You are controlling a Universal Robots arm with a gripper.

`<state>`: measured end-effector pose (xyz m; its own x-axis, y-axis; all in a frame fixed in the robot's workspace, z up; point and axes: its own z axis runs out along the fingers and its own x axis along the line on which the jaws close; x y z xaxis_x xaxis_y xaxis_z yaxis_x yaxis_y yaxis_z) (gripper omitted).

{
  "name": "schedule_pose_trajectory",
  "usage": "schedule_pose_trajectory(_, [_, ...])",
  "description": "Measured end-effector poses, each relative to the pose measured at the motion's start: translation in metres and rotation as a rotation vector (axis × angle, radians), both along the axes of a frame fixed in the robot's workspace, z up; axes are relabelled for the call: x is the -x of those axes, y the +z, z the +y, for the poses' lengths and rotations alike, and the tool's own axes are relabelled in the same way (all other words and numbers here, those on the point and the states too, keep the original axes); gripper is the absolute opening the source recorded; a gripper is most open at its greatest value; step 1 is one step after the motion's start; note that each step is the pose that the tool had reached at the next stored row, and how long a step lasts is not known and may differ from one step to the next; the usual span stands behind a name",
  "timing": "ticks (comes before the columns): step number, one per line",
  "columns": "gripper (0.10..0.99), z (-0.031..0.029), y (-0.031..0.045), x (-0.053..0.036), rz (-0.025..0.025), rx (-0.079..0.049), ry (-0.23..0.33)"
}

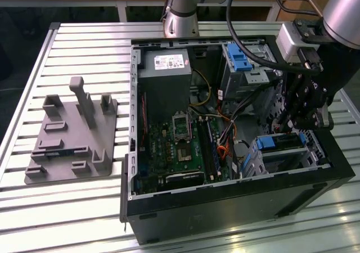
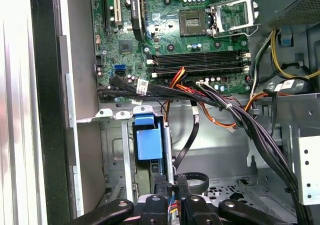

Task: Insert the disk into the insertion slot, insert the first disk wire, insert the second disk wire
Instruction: 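Insert the second disk wire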

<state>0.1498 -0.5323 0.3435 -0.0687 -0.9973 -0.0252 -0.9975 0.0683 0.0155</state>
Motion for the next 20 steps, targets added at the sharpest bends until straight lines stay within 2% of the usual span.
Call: schedule_pose_trajectory(20, [0.196, -0.0038, -0.003, -0.0008, 0.0001, 0.0, 0.007])
